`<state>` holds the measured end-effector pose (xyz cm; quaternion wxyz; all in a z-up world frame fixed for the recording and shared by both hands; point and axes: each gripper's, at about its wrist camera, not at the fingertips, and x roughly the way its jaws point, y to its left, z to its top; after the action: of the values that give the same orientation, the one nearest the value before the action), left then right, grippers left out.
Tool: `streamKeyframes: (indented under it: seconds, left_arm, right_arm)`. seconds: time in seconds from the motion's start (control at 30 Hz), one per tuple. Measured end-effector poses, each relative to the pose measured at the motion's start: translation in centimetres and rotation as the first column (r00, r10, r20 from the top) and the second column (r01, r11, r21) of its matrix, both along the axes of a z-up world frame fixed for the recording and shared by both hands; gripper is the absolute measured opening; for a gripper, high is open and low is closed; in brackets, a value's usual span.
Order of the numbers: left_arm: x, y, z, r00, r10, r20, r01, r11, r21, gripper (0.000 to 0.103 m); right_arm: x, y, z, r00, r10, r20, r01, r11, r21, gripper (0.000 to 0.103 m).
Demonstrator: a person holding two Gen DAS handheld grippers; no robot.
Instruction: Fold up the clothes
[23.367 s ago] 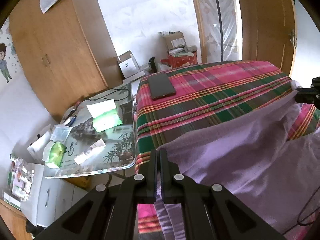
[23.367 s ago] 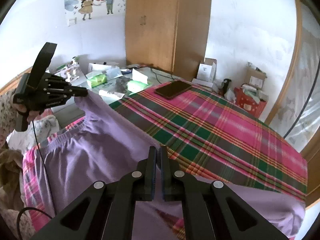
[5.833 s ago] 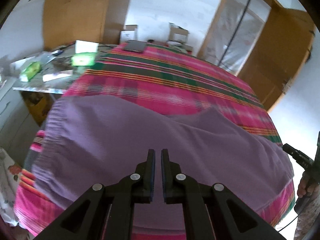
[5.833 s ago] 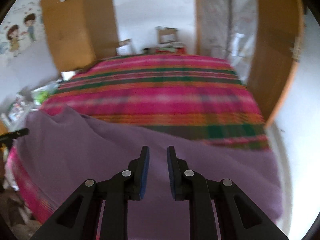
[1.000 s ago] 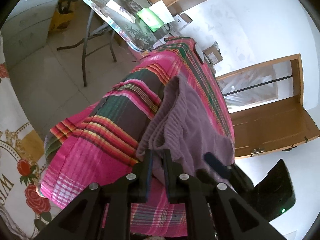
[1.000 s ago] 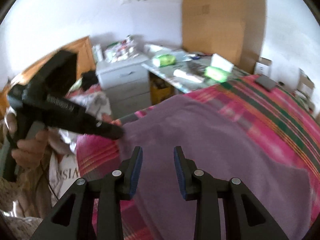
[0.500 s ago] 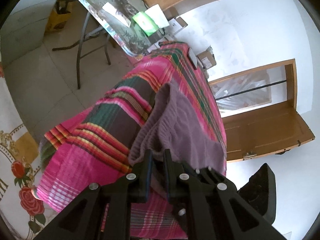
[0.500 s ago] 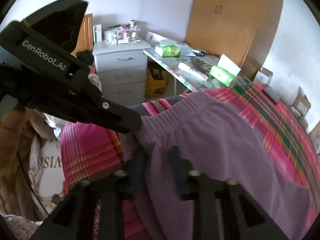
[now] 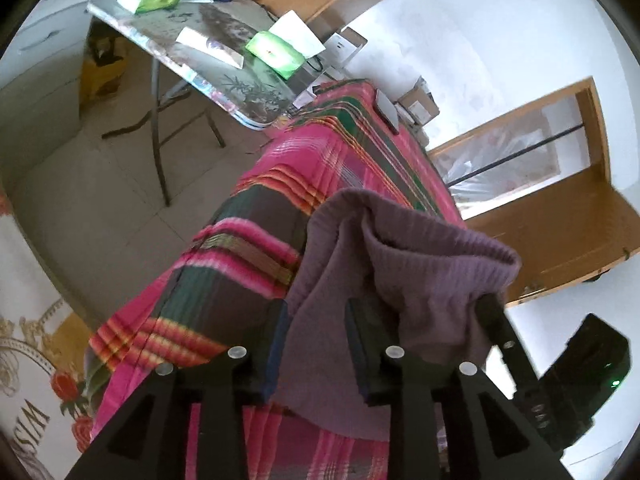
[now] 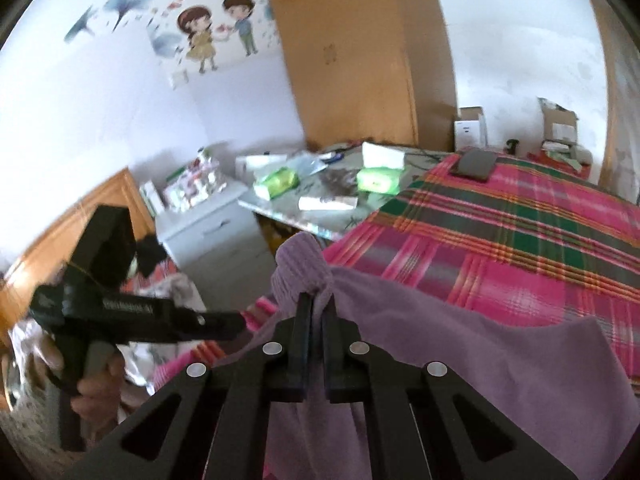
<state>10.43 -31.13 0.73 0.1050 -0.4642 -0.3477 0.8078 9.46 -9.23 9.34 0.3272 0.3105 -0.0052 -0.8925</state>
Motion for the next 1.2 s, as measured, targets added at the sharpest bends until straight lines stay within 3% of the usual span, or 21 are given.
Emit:
streamKeyframes:
  seconds: [0.1, 0.2, 0.33, 0.57, 0.63, 0.67, 0.73, 1.0, 1.13, 1.2]
  left_arm:
    - [-1.4, 1.3, 0.0, 0.999, -0.049, 0.004, 0.049, 0.993, -0.103, 0.035]
    - [-2.1, 2.4, 0.0, 0.997, -0.072, 0.019, 0.074, 0.985, -0.159, 0.037]
    - [-3.3, 4.1, 0.3, 0.991, -0.131, 0.01, 0.128, 0.953, -0.275, 0.038]
    - [-5.2, 5.2, 0.0, 0.987, -0.161, 0.0, 0.153, 0.942, -0.298, 0.038]
    - [-5.3, 5.3, 0.0, 0.986, -0.165, -0.008, 0.155, 0.941, -0.301, 0.031]
    - [-5.4, 5.3, 0.0, 0.987, -0.162, -0.01, 0.151, 0.94, -0.306, 0.015]
    - [-5.4, 5.2, -0.1, 0.987, -0.157, -0.015, 0.144, 0.938, -0.316, 0.011]
    - [-4.4, 1.5, -0.7, 0.999, -0.04, -0.014, 0.038, 0.99, -0.132, 0.008]
    - [-4.6, -0.2, -2.6, 0.999, -0.01, 0.04, 0.008, 0.999, 0.031, 0.008]
    - [-4.5, -0.6, -2.9, 0.999, -0.006, 0.044, 0.003, 0.997, 0.073, 0.008]
  right_arm:
    - [-0.5, 0.9, 0.5, 0.999, -0.035, 0.002, 0.035, 0.998, -0.047, 0.005]
    - [-1.1, 1.5, 0.5, 0.999, -0.044, 0.026, 0.046, 0.996, -0.07, 0.005]
    - [-1.5, 1.6, 0.3, 0.998, -0.048, 0.039, 0.05, 0.996, -0.078, 0.005]
    - [-1.5, 1.4, -0.2, 0.998, -0.042, 0.046, 0.046, 0.996, -0.079, 0.005]
    - [-1.5, 1.5, -0.3, 0.998, -0.044, 0.054, 0.048, 0.996, -0.079, 0.005]
    - [-1.6, 1.5, -0.4, 0.997, -0.045, 0.057, 0.049, 0.996, -0.079, 0.005]
    - [-1.7, 1.5, -0.6, 0.997, -0.05, 0.064, 0.055, 0.995, -0.079, 0.005]
    - [-0.6, 1.5, 0.3, 0.999, -0.018, 0.039, 0.022, 0.995, -0.1, 0.005]
    - [0.4, 0.0, -0.1, 0.997, 0.061, 0.04, -0.058, 0.996, -0.073, 0.005]
    - [1.0, -0.9, -0.6, 0.994, 0.101, 0.047, -0.098, 0.994, -0.051, 0.005]
